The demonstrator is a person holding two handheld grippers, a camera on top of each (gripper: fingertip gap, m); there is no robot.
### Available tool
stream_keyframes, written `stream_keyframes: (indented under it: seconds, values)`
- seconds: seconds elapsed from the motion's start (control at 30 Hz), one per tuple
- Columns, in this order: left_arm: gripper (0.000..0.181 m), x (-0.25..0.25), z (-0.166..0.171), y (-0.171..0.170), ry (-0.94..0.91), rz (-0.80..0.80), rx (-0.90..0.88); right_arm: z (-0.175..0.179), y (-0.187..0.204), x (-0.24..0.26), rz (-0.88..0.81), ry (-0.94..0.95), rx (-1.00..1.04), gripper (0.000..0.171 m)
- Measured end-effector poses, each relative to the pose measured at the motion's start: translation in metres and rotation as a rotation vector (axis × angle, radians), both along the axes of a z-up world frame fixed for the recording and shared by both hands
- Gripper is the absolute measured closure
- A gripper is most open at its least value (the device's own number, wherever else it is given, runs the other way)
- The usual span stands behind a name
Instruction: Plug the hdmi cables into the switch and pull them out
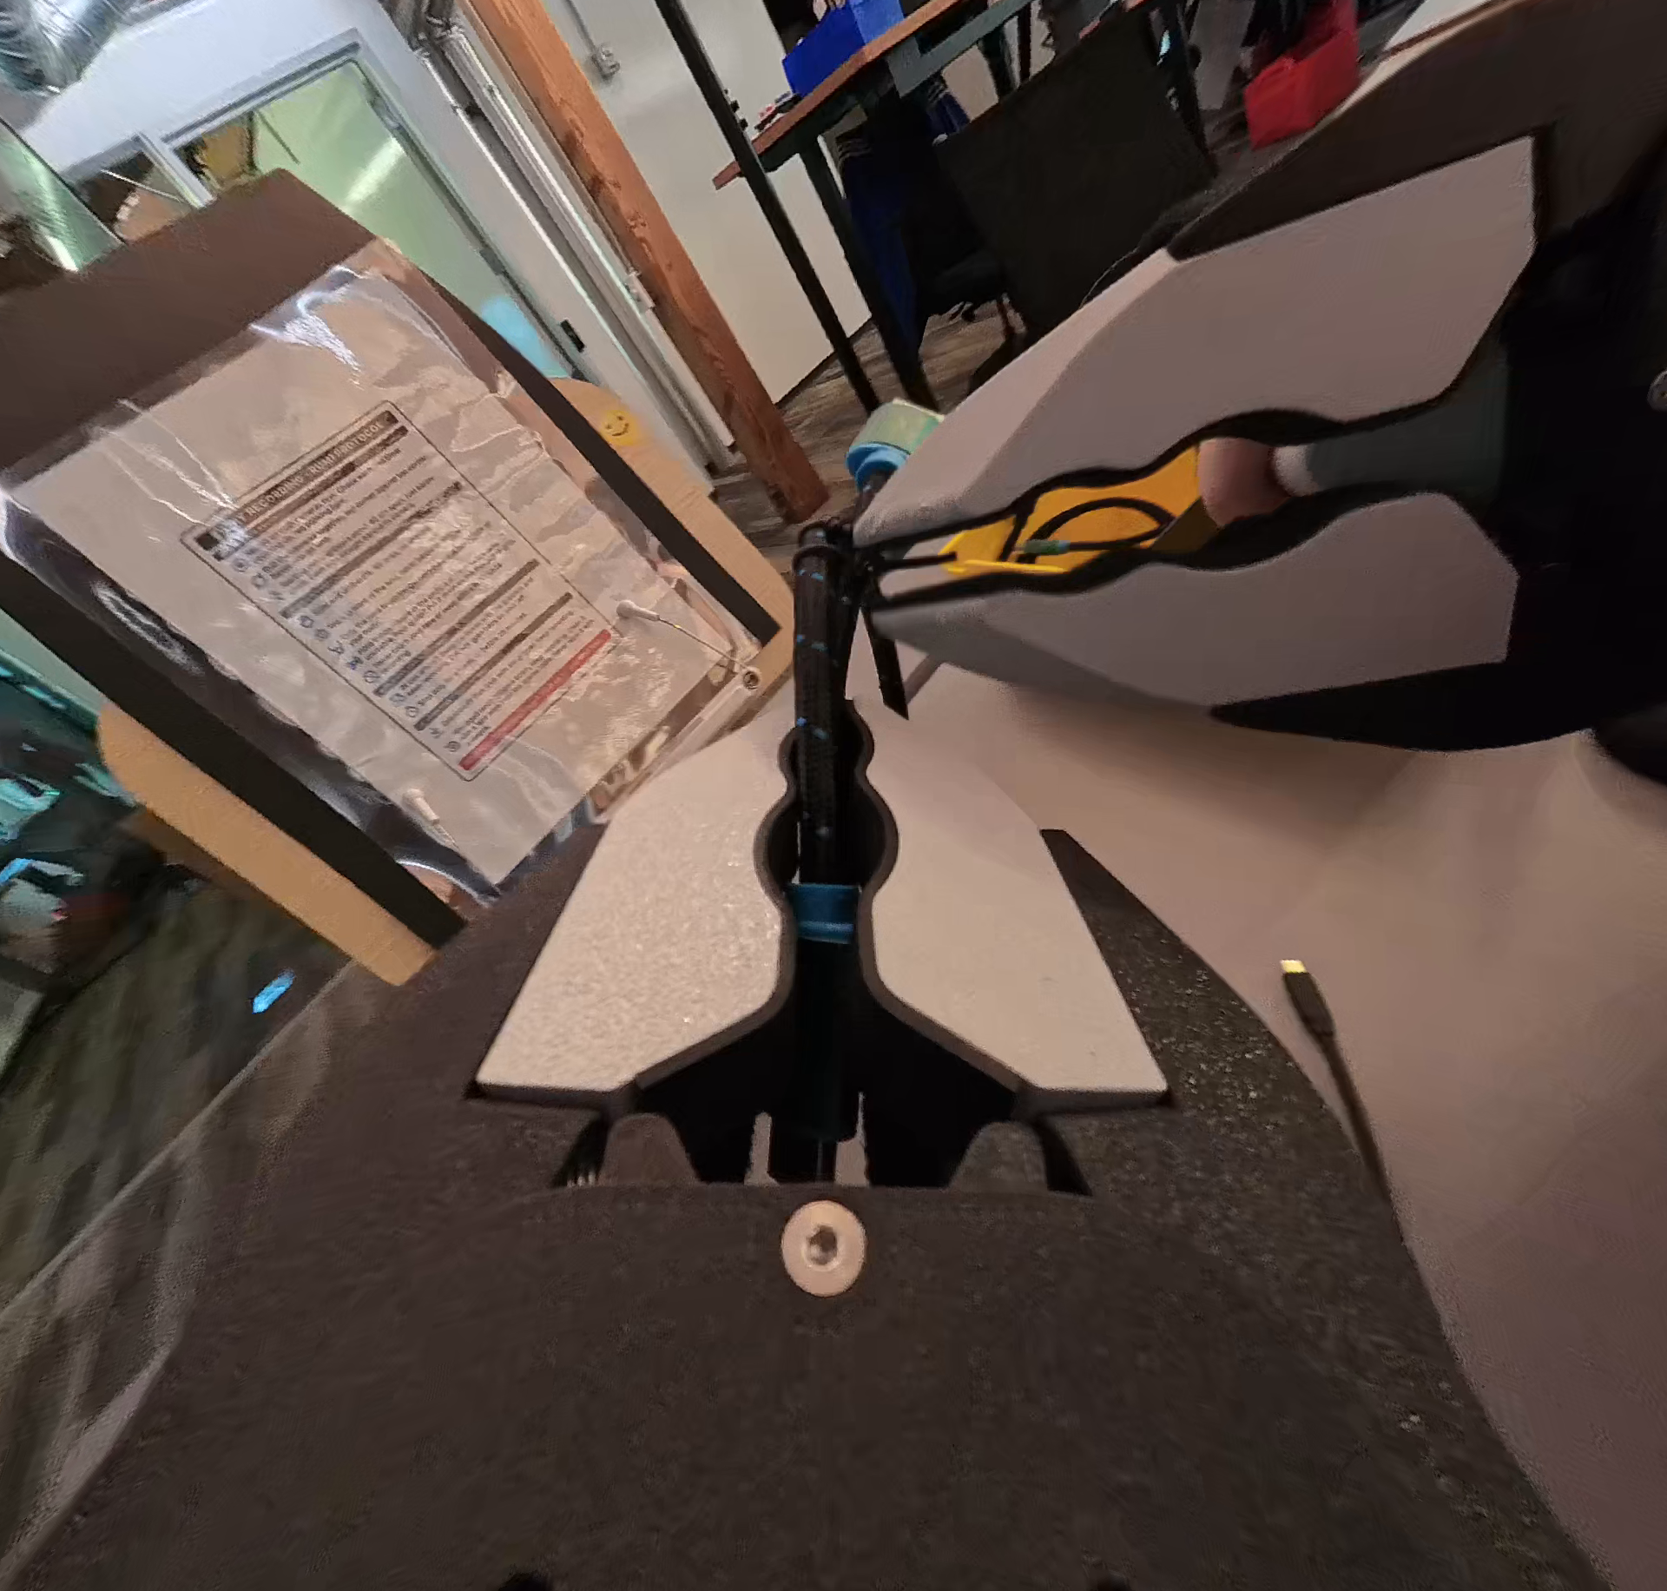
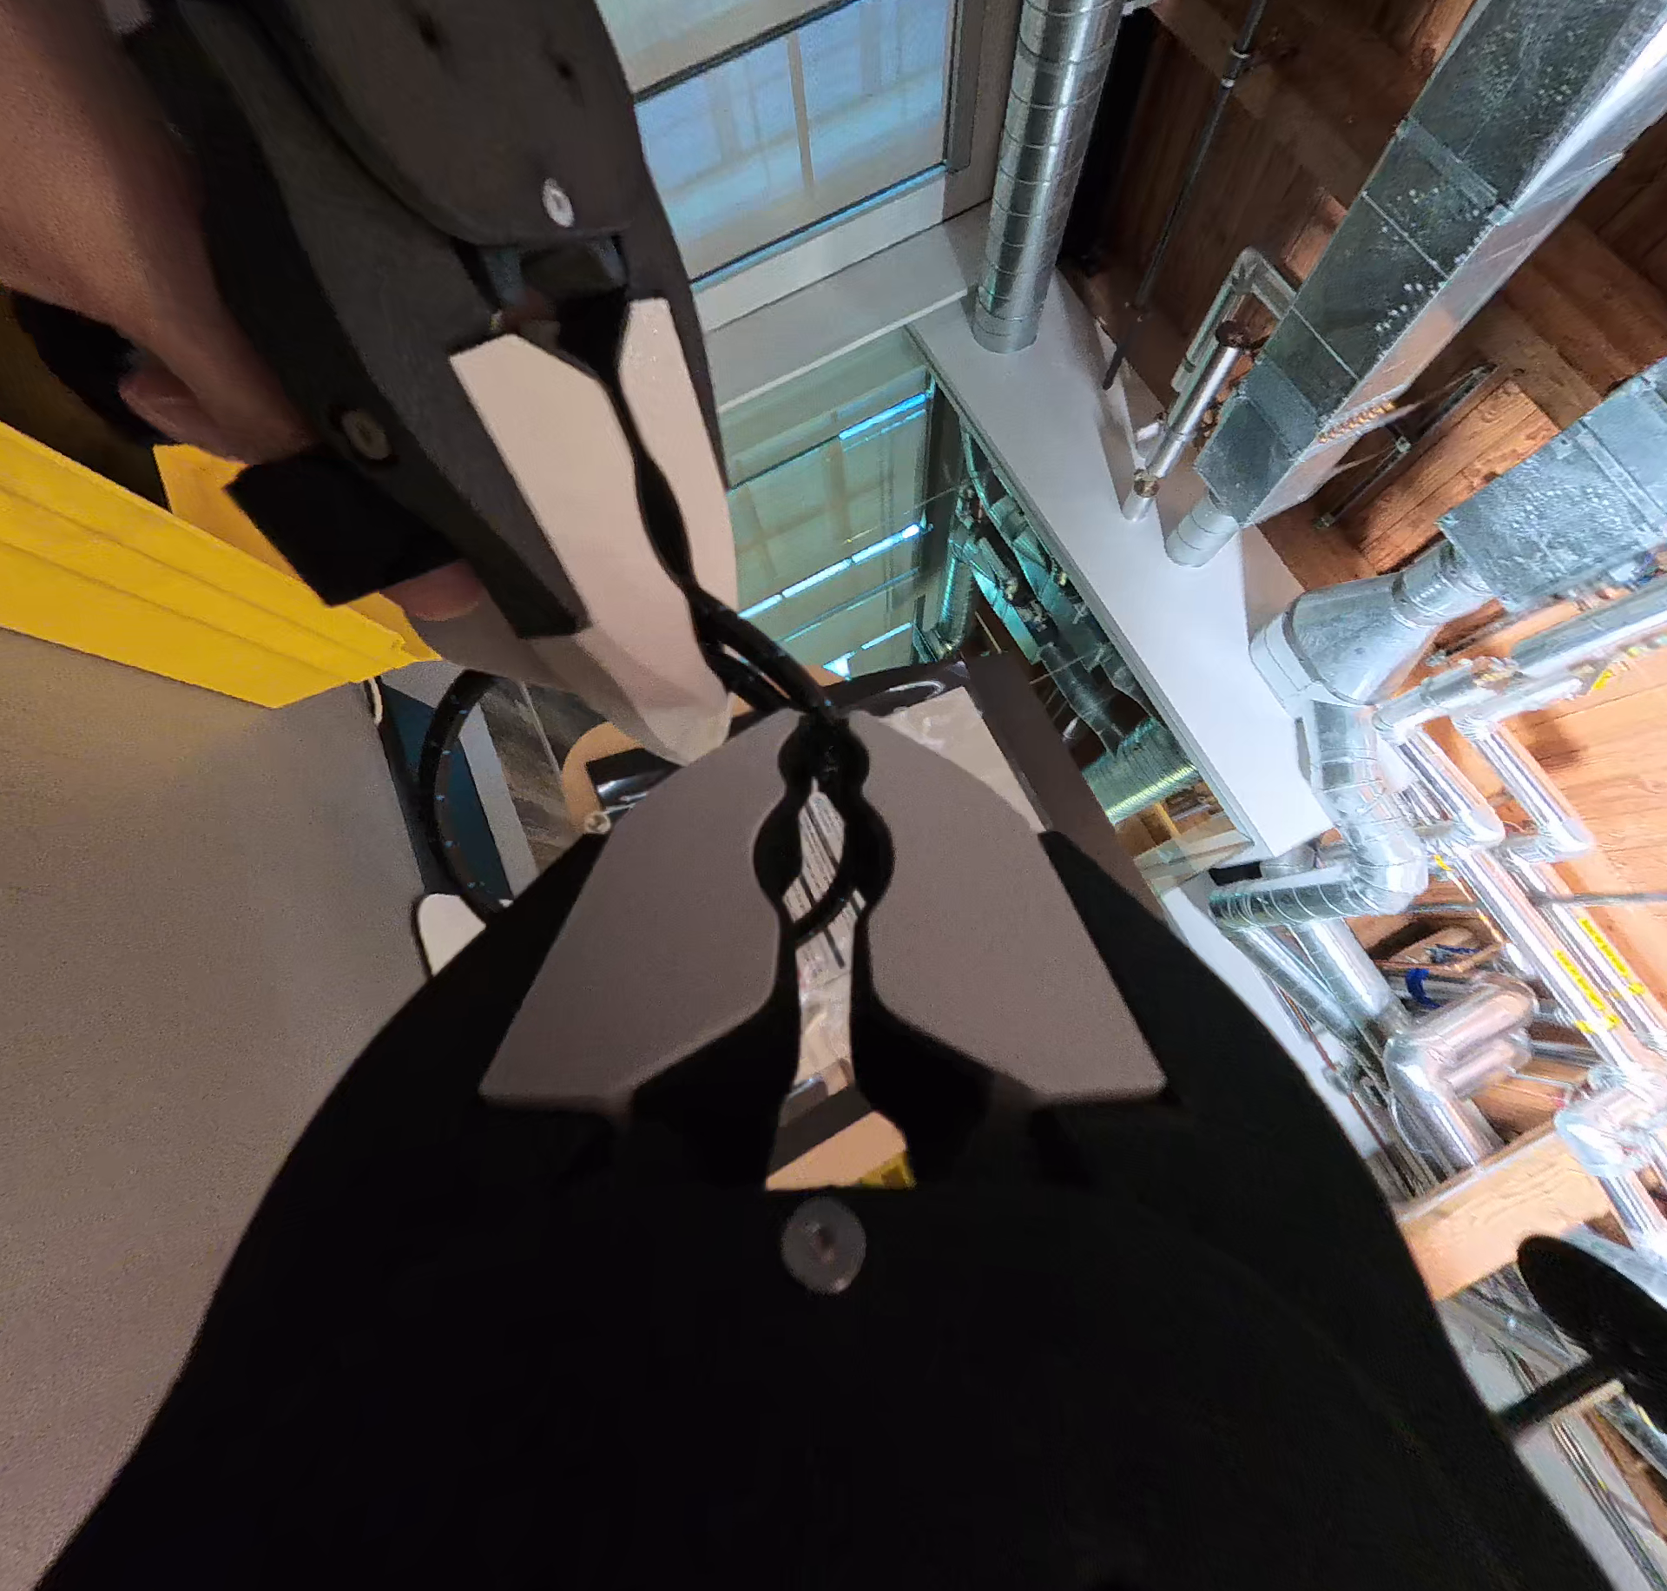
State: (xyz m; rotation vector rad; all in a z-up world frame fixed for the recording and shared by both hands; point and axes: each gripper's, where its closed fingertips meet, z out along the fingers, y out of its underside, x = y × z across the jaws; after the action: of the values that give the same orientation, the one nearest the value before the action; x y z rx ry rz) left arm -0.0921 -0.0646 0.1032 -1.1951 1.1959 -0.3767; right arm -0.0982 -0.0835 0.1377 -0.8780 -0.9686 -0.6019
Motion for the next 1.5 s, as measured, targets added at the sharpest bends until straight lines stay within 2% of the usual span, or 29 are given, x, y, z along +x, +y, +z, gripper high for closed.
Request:
stream_keyframes:
  seconds: [0.03, 0.23, 0.47, 1.13, 1.27, 1.5]
  values:
    - [0.177, 0.0, 0.0, 0.001, 0.008, 0.013, 0.022, 0.002, 0.001, 0.002, -0.012, 0.021, 0.0, 0.169]
    - [0.177, -0.001, 0.002, 0.003, 0.011, 0.039, 0.069, 0.005, 0.004, 0.007, 0.012, 0.109, -0.09, 0.169]
    - [0.176, -0.002, 0.009, 0.001, 0.002, 0.07, 0.148, 0.007, -0.001, 0.004, 0.007, 0.098, -0.08, 0.163]
    - [0.177, -0.003, 0.011, 0.0, 0.003, 0.08, 0.169, 0.008, -0.001, 0.004, 0.002, 0.149, -0.125, 0.169]
    - [0.178, -0.005, 0.016, 0.0, -0.02, 0.085, 0.196, 0.014, -0.004, 0.007, 0.174, 0.355, -0.269, 0.169]
    - [0.176, -0.011, 0.031, -0.004, -0.087, 0.106, 0.287, 0.022, -0.01, 0.006, 0.813, 0.936, -0.835, 0.17]
